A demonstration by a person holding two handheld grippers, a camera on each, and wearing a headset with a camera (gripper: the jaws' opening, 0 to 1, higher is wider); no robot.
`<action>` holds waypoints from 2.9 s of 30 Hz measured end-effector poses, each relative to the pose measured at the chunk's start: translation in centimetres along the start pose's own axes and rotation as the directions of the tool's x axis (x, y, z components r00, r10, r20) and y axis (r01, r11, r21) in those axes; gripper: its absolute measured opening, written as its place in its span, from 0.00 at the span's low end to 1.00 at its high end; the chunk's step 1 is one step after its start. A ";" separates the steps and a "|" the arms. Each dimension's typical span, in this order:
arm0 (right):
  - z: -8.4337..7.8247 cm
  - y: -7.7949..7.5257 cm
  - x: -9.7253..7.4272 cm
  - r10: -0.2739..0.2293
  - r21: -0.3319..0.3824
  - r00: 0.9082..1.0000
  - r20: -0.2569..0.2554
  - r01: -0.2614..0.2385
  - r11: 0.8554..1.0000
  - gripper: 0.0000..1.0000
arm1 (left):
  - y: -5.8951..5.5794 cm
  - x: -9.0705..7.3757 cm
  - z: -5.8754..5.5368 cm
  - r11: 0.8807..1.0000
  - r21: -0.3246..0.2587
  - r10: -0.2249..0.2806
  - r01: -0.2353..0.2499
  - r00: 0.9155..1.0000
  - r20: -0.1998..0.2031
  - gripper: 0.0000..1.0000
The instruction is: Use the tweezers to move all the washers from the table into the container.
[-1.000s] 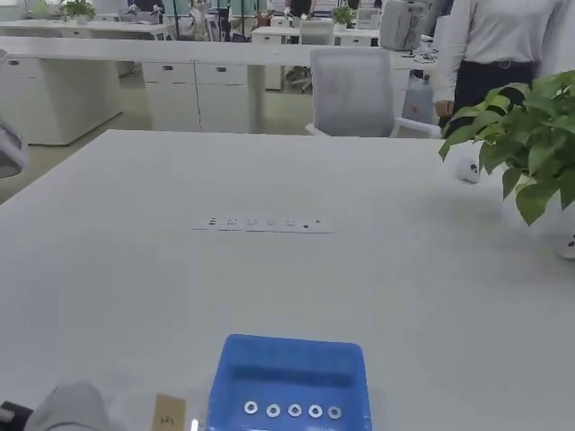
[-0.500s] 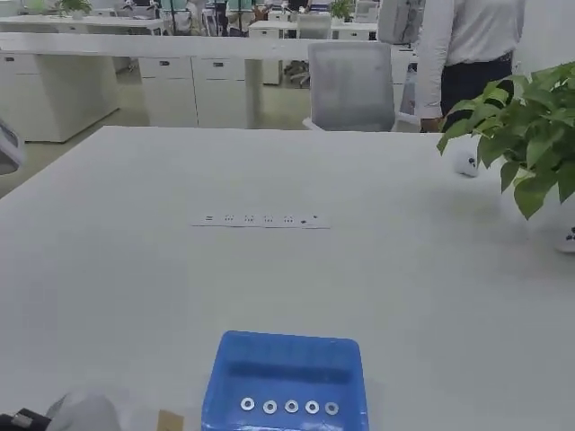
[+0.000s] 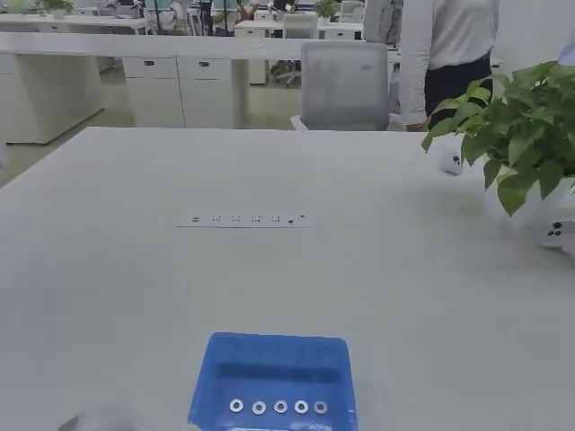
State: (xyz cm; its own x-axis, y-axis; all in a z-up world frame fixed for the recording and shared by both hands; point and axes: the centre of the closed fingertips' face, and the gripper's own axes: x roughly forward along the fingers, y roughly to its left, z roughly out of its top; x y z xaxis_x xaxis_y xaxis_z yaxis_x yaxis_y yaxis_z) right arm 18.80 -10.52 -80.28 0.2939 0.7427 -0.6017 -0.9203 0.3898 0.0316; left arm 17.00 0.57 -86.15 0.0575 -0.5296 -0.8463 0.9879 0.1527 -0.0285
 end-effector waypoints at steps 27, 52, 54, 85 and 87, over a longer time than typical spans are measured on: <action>1.5 -6.2 -6.6 -0.372 0.198 0.885 0.279 0.326 0.924 0.54 | -0.1 1.3 -1.9 0.998 0.062 0.044 -0.029 0.969 -0.243 0.00; 0.8 -7.0 -7.4 -0.405 0.278 0.870 0.282 0.330 0.902 0.54 | 0.0 1.1 -2.0 0.994 -0.074 0.058 -0.076 0.975 -0.216 0.00; 0.8 -7.1 -7.5 -0.411 0.281 0.866 0.284 0.335 0.899 0.54 | 0.0 1.1 -2.0 0.995 -0.072 0.058 -0.075 0.977 -0.205 0.00; 0.7 -7.9 -8.1 -0.458 0.283 0.843 0.281 0.384 0.879 0.60 | 5.6 -11.8 1.1 0.688 -0.573 0.681 -0.446 0.669 0.297 0.36; 0.8 -7.9 -8.2 -0.464 0.284 0.839 0.284 0.388 0.877 0.62 | 6.3 -13.4 1.6 0.628 -0.638 0.748 -0.445 0.570 0.339 0.44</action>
State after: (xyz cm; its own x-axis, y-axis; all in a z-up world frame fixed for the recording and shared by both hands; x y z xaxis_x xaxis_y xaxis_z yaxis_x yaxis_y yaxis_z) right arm 23.86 -19.29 -74.98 0.7468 0.5971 -0.2929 -0.6195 0.7848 0.0205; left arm 22.64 7.29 -74.16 0.8208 -0.4709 -0.3232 0.5032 0.8640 0.0192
